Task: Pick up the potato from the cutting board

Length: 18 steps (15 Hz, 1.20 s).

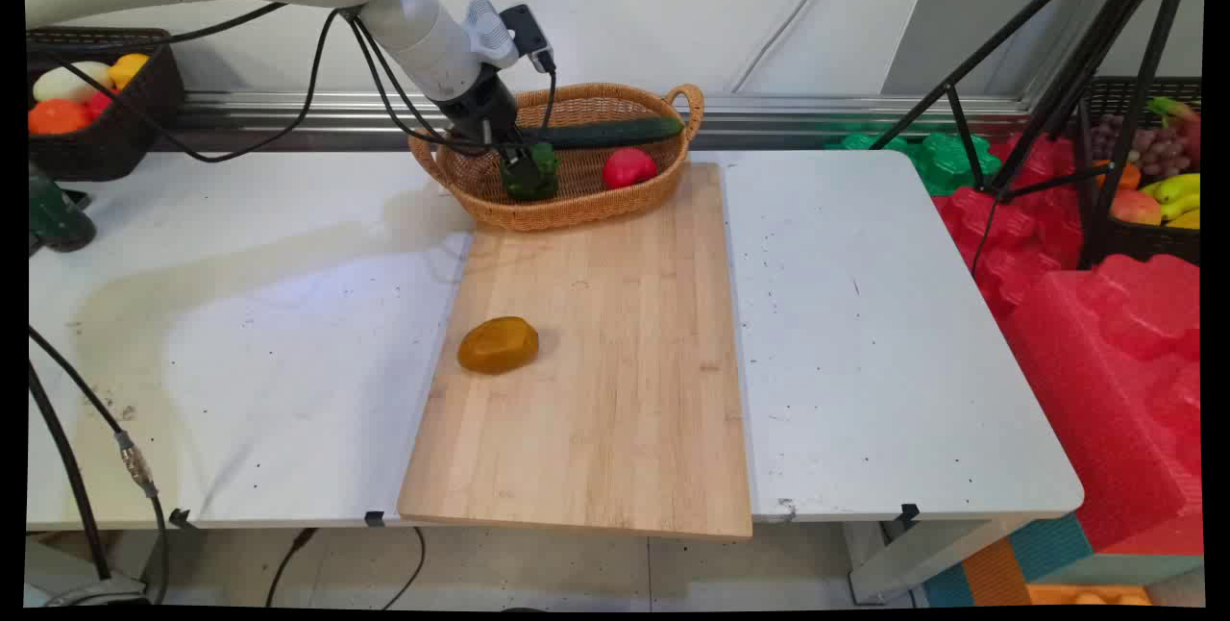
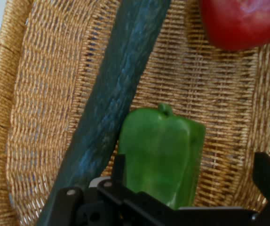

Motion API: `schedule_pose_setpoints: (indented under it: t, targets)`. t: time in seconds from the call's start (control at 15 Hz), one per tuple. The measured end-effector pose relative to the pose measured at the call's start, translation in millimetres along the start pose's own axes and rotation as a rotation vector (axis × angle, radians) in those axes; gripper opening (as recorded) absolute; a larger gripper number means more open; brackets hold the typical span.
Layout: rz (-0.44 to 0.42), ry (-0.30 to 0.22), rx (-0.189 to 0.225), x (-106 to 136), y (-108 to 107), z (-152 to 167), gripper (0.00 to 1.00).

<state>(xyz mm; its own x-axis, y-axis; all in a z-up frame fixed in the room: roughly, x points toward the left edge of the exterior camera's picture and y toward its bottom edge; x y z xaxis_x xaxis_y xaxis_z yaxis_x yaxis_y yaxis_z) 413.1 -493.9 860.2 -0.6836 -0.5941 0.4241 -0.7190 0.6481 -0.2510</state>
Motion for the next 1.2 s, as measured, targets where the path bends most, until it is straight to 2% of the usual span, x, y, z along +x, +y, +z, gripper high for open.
schedule_pose_setpoints:
  t: [0.33,0.8,1.0,1.2]
  targets:
    - [0.000,0.047,0.002,5,3,-15,1.00]
    - [-0.017,0.200,0.016,10,15,-79,1.00]
    - [-0.033,0.225,0.001,0,26,-99,1.00]
    - [-0.028,0.227,-0.027,-16,42,-115,1.00]
